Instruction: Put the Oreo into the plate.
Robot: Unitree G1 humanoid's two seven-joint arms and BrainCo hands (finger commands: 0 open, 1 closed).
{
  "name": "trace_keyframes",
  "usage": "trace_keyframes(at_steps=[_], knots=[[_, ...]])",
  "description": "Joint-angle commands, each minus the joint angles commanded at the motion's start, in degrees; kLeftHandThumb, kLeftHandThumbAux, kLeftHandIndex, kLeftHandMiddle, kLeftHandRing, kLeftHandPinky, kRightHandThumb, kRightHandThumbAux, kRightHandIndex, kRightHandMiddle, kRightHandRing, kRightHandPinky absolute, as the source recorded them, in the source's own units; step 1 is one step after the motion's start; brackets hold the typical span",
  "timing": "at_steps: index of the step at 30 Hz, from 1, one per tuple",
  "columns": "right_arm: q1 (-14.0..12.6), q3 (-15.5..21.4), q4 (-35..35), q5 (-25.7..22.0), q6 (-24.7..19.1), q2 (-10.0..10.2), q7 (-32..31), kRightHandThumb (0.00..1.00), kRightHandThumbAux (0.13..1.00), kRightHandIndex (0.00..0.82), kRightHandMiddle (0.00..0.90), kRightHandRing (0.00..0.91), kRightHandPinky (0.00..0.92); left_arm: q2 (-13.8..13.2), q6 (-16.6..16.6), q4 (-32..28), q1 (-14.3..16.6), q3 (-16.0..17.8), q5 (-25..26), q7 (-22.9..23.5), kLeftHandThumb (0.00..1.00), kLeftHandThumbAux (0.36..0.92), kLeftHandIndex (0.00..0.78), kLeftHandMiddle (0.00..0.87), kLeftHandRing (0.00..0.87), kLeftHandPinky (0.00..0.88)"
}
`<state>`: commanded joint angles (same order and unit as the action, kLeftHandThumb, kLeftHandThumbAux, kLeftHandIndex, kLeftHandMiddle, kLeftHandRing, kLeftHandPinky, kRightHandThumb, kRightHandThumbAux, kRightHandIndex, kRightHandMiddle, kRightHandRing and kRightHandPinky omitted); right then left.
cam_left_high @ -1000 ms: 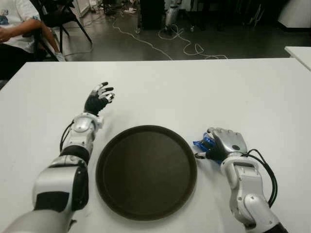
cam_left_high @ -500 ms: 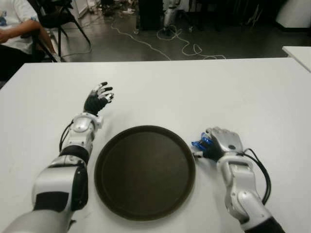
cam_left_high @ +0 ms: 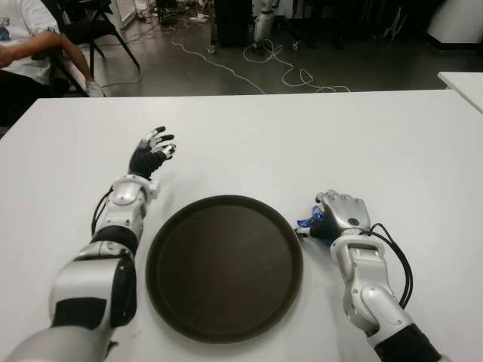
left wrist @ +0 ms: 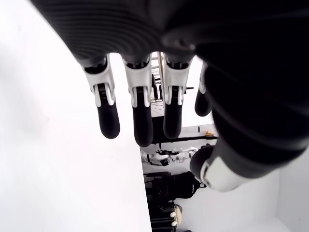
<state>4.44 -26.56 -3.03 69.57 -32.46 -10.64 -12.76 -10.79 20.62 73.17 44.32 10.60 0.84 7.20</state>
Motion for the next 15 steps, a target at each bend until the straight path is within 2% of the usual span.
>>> trace_keyframes(at_steps=[8,11,15], knots=[[0.4,-0.2,0.3,0.4,-2.0,0.2,-0.3,0.0,0.516,0.294,0.309,0.323,0.323,-0.1,0.1,0.0,0.0,0.0,0.1,0.0,0.029,0.726,0.123,0.218,0.22,0.226],[0.3,0.4,0.0,-0.3,-2.4,0.4,1.3,0.0,0.554,0.324,0.34,0.354,0.364,-0.2,0.1,-0.1,0.0,0.1,0.2,0.1,0.026,0.732,0.124,0.217,0.219,0.225],[0.0,0.7,0.3,-1.1,-2.3,0.6,2.8,0.0,0.66,0.377,0.382,0.396,0.406,-0.2,0.1,-0.1,-0.1,0.2,0.5,0.2,0.026,0.735,0.122,0.217,0.219,0.226]])
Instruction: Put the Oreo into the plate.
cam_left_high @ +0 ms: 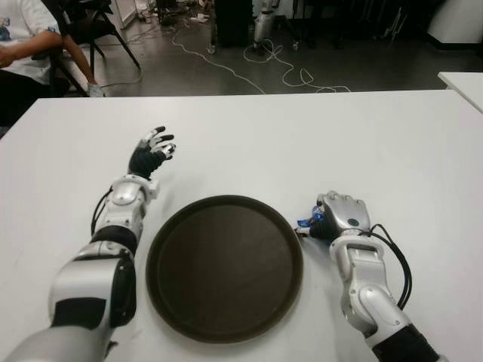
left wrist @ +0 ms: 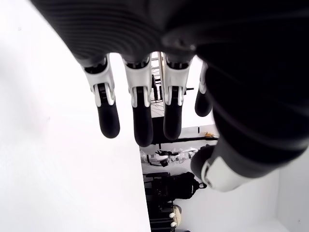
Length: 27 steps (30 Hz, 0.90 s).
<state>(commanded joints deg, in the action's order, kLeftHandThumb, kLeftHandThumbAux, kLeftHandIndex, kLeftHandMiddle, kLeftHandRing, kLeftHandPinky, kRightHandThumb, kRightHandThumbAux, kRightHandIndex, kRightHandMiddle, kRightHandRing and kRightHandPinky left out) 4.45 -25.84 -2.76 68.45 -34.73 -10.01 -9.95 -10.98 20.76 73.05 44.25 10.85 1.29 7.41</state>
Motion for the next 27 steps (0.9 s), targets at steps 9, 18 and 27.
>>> trace_keyframes(at_steps=[9,18,27], knots=[[-0.1,0.0,0.7,-1.0,-0.4,-0.1,0.5,0.0,0.799,0.409,0.41,0.414,0.415,-0.1,-0.2,0.0,-0.1,0.1,0.1,-0.1,0.023,0.726,0.121,0.214,0.219,0.224],[0.1,0.0,1.4,-1.5,-0.7,-0.5,-0.7,0.049,0.89,0.441,0.432,0.43,0.454,-0.3,0.0,0.0,-0.2,0.0,-0.2,-0.2,0.002,0.724,0.123,0.219,0.22,0.229],[-0.3,0.3,2.6,-2.5,0.2,-1.3,-1.0,0.225,0.89,0.48,0.522,0.537,0.569,-0.2,0.2,0.0,-0.2,0.4,0.1,-0.6,0.007,0.734,0.12,0.215,0.22,0.229]])
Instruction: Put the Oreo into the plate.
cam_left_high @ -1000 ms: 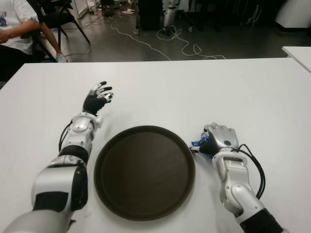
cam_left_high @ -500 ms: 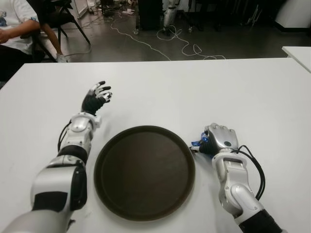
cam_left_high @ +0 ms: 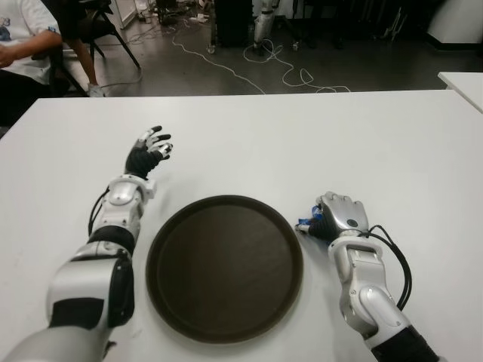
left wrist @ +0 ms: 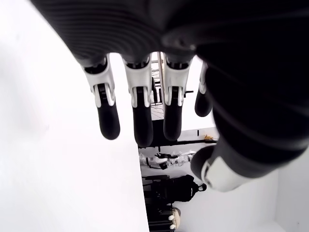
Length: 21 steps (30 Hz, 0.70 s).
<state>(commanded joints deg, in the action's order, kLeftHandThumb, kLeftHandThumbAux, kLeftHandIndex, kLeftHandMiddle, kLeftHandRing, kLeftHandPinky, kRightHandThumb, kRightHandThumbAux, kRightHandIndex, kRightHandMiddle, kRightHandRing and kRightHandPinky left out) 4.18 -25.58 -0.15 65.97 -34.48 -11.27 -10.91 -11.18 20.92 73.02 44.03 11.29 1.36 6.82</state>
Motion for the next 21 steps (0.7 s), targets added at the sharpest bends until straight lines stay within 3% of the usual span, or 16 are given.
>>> trace_keyframes(at_steps=[3,4,6,9,21], knots=[[-0.2,0.0,0.5,-0.1,-0.1,-0.1,0.2,0.23,0.89,0.479,0.532,0.552,0.573,0.0,-0.2,0.0,0.0,0.1,0.0,-0.2,0.008,0.732,0.117,0.212,0.218,0.225],[-0.3,0.0,0.7,-0.1,-0.1,-0.2,0.2,0.394,0.834,0.459,0.539,0.561,0.576,0.0,-0.2,0.0,0.0,0.1,-0.1,-0.2,0.007,0.731,0.116,0.212,0.217,0.226],[-0.3,0.0,0.9,-0.1,-0.2,-0.2,0.2,0.538,0.785,0.442,0.545,0.568,0.579,0.0,-0.3,0.0,0.0,0.1,0.0,-0.2,0.004,0.731,0.115,0.211,0.217,0.226],[-0.2,0.1,0.7,-0.1,-0.2,-0.3,0.1,0.638,0.751,0.43,0.567,0.586,0.59,0.0,-0.3,0.0,0.0,0.1,0.0,-0.2,0.001,0.73,0.117,0.212,0.215,0.218],[-0.3,0.8,0.9,-2.2,1.3,-0.4,1.3,0.686,0.733,0.426,0.587,0.602,0.597,-0.3,-0.1,0.0,0.0,0.1,-0.2,-0.1,0.023,0.717,0.119,0.215,0.22,0.231]])
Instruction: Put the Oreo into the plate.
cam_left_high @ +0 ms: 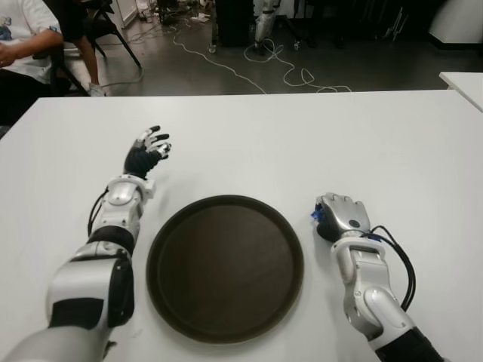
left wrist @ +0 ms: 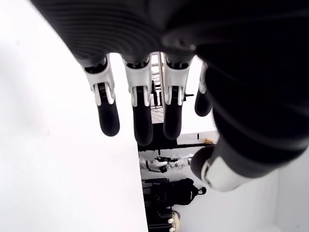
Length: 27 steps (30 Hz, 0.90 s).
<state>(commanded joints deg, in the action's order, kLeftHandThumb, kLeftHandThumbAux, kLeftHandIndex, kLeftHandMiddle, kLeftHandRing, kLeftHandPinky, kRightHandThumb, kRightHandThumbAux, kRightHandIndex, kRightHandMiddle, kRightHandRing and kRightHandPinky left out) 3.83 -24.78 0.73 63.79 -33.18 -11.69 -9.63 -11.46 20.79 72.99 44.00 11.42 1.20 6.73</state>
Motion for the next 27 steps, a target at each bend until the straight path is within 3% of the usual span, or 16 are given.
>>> trace_keyframes(at_steps=[27], knots=[[-0.1,0.5,1.4,-0.7,-0.2,-0.6,-0.5,0.686,0.735,0.425,0.591,0.619,0.614,0.2,-0.3,0.2,0.1,1.2,1.0,0.5,0.014,0.734,0.119,0.221,0.225,0.239]])
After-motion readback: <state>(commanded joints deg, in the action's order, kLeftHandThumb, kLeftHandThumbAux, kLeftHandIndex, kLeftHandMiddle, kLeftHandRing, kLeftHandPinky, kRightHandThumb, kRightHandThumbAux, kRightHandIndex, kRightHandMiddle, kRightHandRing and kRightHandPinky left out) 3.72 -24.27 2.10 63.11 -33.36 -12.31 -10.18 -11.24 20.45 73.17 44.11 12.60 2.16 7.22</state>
